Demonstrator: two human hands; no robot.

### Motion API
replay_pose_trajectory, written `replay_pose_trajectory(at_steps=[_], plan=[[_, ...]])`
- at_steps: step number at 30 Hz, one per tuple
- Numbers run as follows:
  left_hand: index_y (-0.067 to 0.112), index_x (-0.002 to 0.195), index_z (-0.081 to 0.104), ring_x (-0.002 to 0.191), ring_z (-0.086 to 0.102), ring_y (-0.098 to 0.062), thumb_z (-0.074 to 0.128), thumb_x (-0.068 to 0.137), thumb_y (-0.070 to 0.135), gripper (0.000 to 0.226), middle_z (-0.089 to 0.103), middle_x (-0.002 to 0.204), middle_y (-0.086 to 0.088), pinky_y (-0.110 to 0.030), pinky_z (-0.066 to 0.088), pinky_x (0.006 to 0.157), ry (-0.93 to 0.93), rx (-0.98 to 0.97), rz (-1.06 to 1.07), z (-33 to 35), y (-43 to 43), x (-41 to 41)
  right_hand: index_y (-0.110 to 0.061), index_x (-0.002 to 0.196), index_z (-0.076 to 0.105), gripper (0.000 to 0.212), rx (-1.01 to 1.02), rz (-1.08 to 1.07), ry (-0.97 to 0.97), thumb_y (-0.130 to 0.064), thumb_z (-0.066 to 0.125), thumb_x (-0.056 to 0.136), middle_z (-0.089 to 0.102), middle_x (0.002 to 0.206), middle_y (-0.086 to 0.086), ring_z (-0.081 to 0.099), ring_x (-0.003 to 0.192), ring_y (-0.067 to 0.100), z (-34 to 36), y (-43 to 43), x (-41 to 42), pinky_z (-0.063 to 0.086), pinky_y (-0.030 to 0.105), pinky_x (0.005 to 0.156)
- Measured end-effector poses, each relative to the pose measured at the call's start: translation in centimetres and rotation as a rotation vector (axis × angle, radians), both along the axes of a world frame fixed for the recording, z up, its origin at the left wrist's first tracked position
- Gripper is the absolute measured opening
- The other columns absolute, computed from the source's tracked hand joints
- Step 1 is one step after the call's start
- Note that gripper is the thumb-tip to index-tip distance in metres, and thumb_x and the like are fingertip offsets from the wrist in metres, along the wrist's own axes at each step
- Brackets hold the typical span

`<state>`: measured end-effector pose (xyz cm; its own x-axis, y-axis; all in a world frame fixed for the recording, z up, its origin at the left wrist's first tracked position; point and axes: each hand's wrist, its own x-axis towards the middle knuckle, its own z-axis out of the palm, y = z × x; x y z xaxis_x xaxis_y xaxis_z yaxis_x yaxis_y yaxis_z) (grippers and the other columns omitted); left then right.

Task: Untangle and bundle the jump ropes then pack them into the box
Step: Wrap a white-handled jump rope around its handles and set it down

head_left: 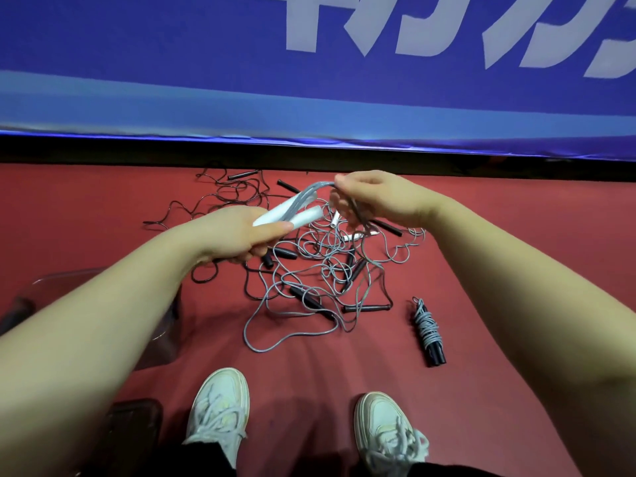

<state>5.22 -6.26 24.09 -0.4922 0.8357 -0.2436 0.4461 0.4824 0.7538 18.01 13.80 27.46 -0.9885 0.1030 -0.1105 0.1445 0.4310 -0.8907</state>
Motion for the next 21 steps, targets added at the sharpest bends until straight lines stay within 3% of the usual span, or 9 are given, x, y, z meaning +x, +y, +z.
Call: replay_pose_trajectory(at_steps=[2,5,8,10,12,15,17,19,21], plan=[[0.019,0.078,0.050,0.058,0.044,-0.018,0.050,0.092,0.049,0.033,0.051,0.066,0.003,-0.029,0.033,0.054,0.317,-0.059,-0.007,0.4,0.2,0.2,-0.014,0.083,0.051,0.042,-0.133,-0.011,-0.112,-0.047,0.030,0.098,0.057,0.070,0.003,0.046,0.052,0.013,0.0,0.1,-0.3,0.043,0.025,0.054],[0.021,0.092,0.050,0.072,0.048,-0.022,0.044,0.092,0.054,0.033,0.049,0.072,0.005,-0.030,0.031,0.056,0.724,-0.157,-0.024,0.8,0.5,0.7,-0.022,0.111,0.051,0.035,0.044,0.042,-0.166,-0.050,0.035,0.096,0.057,0.063,0.000,0.035,0.053,0.019,-0.9,0.2,-0.4,0.029,0.028,0.053],[0.021,0.099,0.048,0.068,0.043,-0.023,0.042,0.092,0.055,0.036,0.037,0.065,0.008,-0.030,0.022,0.049,0.947,-0.171,-0.055,0.6,0.6,1.0,-0.033,0.131,0.046,0.037,0.209,0.103,-0.165,-0.040,0.047,0.095,0.056,0.068,0.002,0.040,0.066,0.024,-0.8,-0.3,-0.2,0.033,0.029,0.054],[0.019,0.104,0.051,0.068,0.042,-0.023,0.042,0.092,0.056,0.039,0.037,0.064,0.007,-0.031,0.022,0.051,1.012,-0.142,-0.056,0.5,0.5,1.1,-0.032,0.128,0.051,0.034,0.207,0.126,-0.156,-0.037,0.047,0.095,0.059,0.071,0.002,0.038,0.061,0.022,-0.5,-0.7,-0.2,0.032,0.027,0.051],[0.019,0.108,0.052,0.068,0.043,-0.024,0.042,0.091,0.057,0.042,0.043,0.069,0.004,-0.031,0.025,0.054,1.027,-0.106,-0.037,0.5,0.5,1.0,-0.030,0.115,0.060,0.023,0.069,0.111,-0.172,-0.034,0.049,0.095,0.060,0.079,0.003,0.029,0.055,0.014,-0.2,-0.7,-0.1,0.021,0.026,0.051],[0.020,0.107,0.053,0.069,0.043,-0.024,0.043,0.091,0.056,0.041,0.042,0.066,0.006,-0.032,0.026,0.056,0.944,-0.067,-0.027,0.5,0.5,1.2,-0.027,0.093,0.067,0.016,-0.029,0.098,-0.138,-0.026,0.052,0.093,0.059,0.094,0.011,0.027,0.048,0.005,-0.1,-0.1,0.0,0.019,0.018,0.047],[0.020,0.103,0.052,0.068,0.044,-0.024,0.043,0.091,0.056,0.039,0.039,0.064,0.008,-0.032,0.026,0.056,0.895,-0.070,-0.034,0.7,0.6,1.3,-0.024,0.100,0.064,0.017,-0.068,0.113,-0.134,-0.035,0.053,0.092,0.064,0.090,0.006,0.025,0.046,0.004,0.0,0.1,0.1,0.017,0.017,0.046],[0.020,0.100,0.050,0.068,0.045,-0.024,0.043,0.092,0.056,0.037,0.040,0.064,0.009,-0.032,0.026,0.053,0.889,-0.084,-0.047,0.9,0.8,1.5,-0.028,0.113,0.059,0.038,-0.114,0.101,-0.163,-0.054,0.046,0.088,0.061,0.084,0.005,0.019,0.045,0.005,-0.1,0.1,0.0,0.013,0.023,0.048],[0.021,0.095,0.046,0.067,0.043,-0.022,0.043,0.092,0.055,0.034,0.039,0.064,0.009,-0.029,0.024,0.049,0.904,-0.095,-0.062,0.9,0.8,1.6,-0.032,0.122,0.054,0.055,-0.030,0.056,-0.165,-0.066,0.037,0.081,0.061,0.083,0.008,0.018,0.046,0.008,-0.2,-0.2,-0.3,0.012,0.026,0.049]])
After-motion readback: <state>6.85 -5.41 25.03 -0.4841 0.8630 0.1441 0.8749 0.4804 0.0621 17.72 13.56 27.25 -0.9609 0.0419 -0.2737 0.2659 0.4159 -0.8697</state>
